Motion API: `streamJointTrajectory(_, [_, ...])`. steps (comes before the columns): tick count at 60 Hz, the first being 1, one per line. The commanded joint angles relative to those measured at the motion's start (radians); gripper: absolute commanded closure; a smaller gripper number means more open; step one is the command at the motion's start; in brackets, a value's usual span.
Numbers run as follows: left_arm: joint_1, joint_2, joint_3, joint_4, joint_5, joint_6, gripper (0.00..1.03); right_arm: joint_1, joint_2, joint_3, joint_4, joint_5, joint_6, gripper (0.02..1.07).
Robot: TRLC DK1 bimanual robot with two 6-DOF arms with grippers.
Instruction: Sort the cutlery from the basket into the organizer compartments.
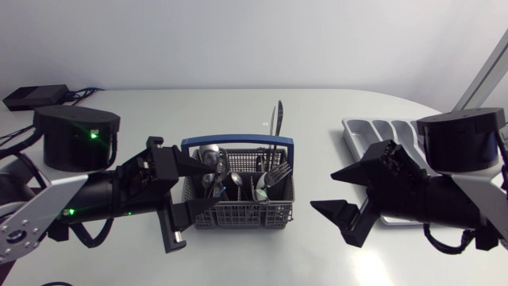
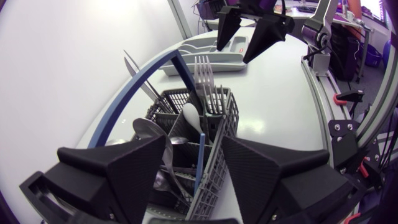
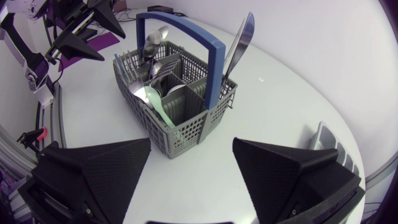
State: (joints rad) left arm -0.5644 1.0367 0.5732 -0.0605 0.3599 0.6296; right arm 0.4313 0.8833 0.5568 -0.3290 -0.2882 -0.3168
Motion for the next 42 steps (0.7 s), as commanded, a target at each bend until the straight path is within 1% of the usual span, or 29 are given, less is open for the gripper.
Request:
streamJointTrajectory(1, [-0.012, 0.037, -0.01, 0.016, -0.001, 0.033, 0.55, 0.009, 0.011, -0.003, 0.018, -0.005, -0.019, 0.12])
streamJointTrajectory(3, [-0.012, 0.045, -0.01, 0.024, -0.001, 0.033, 0.6, 0.009, 0.011, -0.005, 0.018, -0.005, -0.025, 0.12])
streamJointTrajectory(6, [-0.011, 0.057, -0.01, 0.039, -0.003, 0.033, 0.64, 0.009, 0.011, -0.008, 0.018, -0.005, -0.027, 0.12])
streamJointTrajectory(15, [-0.009, 0.114, 0.002, 0.064, -0.006, 0.036, 0.64, 0.009, 0.009, -0.015, 0.016, -0.008, -0.034, 0.12])
streamJointTrajectory(22, [-0.014, 0.145, 0.007, 0.071, -0.026, 0.045, 0.64, 0.007, 0.005, -0.018, 0.016, -0.005, -0.038, 0.12])
streamJointTrajectory(27, [-0.014, 0.157, 0.01, 0.071, -0.036, 0.045, 0.72, 0.006, 0.003, -0.021, 0.016, -0.005, -0.041, 0.12])
streamJointTrajectory(30, [-0.014, 0.158, 0.01, 0.074, -0.045, 0.047, 0.8, 0.004, 0.003, -0.024, 0.018, -0.005, -0.044, 0.12])
streamJointTrajectory(42, [0.003, 0.164, 0.011, 0.076, -0.067, 0.045, 0.83, 0.004, 0.006, -0.038, 0.034, -0.008, -0.044, 0.12])
